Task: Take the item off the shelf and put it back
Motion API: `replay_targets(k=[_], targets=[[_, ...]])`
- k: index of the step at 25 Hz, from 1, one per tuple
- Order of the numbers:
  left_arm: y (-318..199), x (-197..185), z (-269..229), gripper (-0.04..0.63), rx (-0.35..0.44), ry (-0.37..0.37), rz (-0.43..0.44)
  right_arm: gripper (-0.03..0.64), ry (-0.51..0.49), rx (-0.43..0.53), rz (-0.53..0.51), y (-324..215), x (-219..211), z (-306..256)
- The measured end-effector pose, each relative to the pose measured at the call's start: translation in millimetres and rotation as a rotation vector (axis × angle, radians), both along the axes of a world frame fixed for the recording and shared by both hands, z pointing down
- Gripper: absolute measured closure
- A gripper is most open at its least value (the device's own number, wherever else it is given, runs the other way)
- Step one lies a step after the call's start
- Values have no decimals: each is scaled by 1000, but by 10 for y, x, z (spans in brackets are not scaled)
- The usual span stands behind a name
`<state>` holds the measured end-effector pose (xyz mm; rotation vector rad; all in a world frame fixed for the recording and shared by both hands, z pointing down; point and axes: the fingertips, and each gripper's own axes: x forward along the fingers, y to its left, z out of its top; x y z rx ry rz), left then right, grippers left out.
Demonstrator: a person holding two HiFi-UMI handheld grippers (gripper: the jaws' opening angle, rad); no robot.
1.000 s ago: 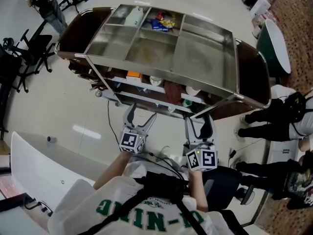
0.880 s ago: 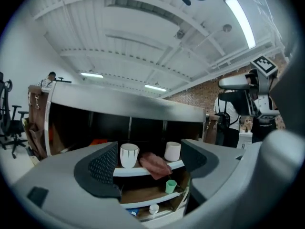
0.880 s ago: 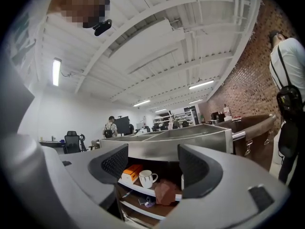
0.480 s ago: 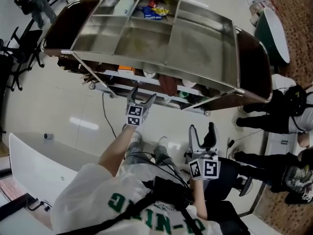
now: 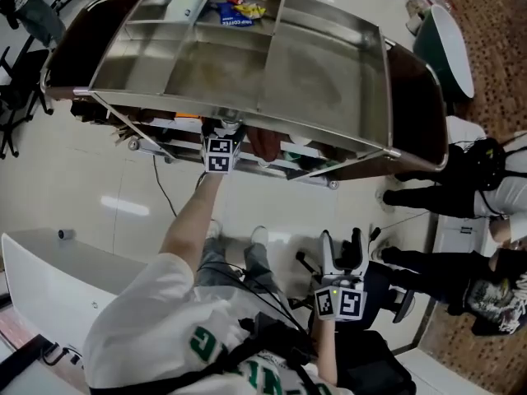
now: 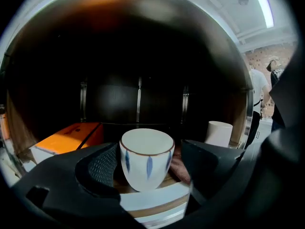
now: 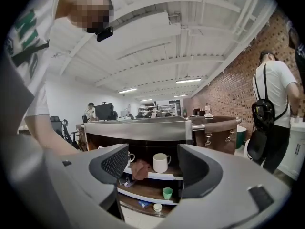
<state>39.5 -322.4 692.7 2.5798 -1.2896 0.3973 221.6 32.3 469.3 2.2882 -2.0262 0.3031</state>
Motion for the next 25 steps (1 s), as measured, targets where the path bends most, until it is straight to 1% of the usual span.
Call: replay_targets(k=[3,6,13,18,20,23,25], targets=[[-132,83,55,204,-29,-16,-7,268,31,-12,19,79,74,-7],[-201,103,104,209,-62,-3,-23,268,27,-18,22,117,50,20],[-162,93,61,213,-43,3,-5,268,5,-16,27,89,87,16],[120,-25,-62,213,-39,30,20,268,-26,14,21,-36,88,-6],[300,-98,-102,213,-36,34,37,268,-45,30,6,-113,36,-12],[543,-251,-127,213,-19,35,39,268,-83,63,-23,-252,-81,-36],[736,-351,-251,213,-8,38,45,268,-106,85,-48,-348,-175,-57]])
